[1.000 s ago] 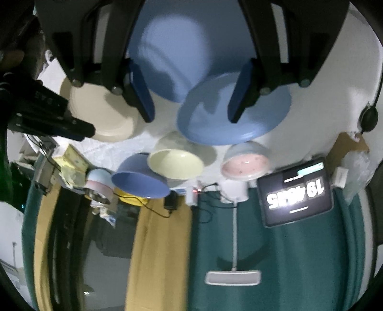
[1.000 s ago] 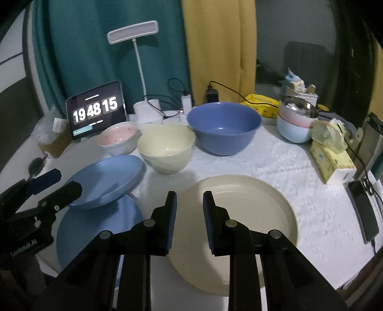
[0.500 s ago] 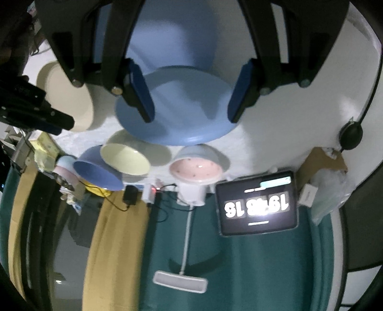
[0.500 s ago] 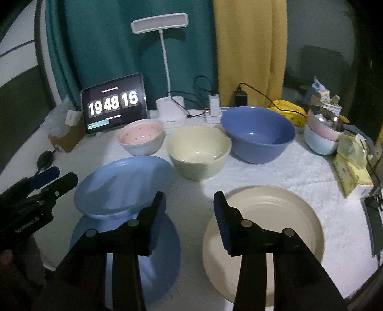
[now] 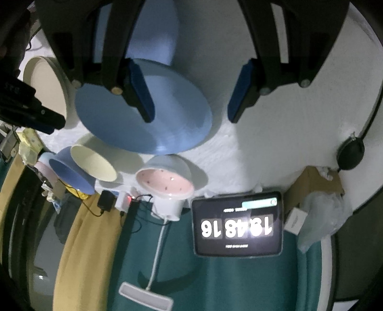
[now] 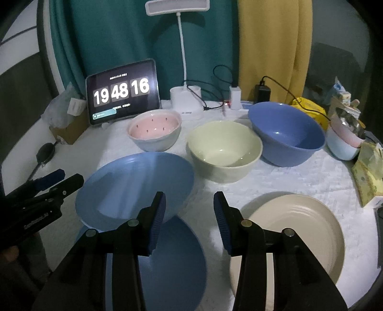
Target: Organize plates and bowls
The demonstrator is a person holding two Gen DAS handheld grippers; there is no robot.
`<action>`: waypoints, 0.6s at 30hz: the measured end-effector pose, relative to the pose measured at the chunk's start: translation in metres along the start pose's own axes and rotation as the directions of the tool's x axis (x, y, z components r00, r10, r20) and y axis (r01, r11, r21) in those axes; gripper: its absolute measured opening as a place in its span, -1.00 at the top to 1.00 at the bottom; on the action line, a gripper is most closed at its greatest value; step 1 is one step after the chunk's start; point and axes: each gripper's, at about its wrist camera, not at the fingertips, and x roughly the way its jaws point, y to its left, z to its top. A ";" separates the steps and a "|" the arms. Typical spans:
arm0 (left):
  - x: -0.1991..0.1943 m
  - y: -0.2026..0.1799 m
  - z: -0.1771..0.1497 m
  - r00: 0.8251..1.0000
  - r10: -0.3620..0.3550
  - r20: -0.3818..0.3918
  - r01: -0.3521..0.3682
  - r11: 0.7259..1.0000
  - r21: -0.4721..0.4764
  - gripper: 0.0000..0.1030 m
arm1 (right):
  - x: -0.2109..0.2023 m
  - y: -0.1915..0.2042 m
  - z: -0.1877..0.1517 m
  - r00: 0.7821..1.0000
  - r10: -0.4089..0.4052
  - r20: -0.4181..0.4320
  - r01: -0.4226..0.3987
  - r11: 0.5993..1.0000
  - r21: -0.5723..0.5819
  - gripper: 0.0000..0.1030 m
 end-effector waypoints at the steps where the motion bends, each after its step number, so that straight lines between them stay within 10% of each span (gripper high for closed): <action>1: 0.003 0.002 -0.001 1.000 0.002 -0.007 -0.002 1.000 -0.005 -0.26 | 0.004 0.001 0.001 1.000 0.003 -0.008 -0.003 1.000 0.001 0.15; 18: 0.049 0.018 0.001 0.995 0.003 -0.101 -0.006 1.000 -0.030 -0.26 | 0.056 0.000 0.003 0.994 0.032 -0.106 -0.028 0.999 0.040 0.15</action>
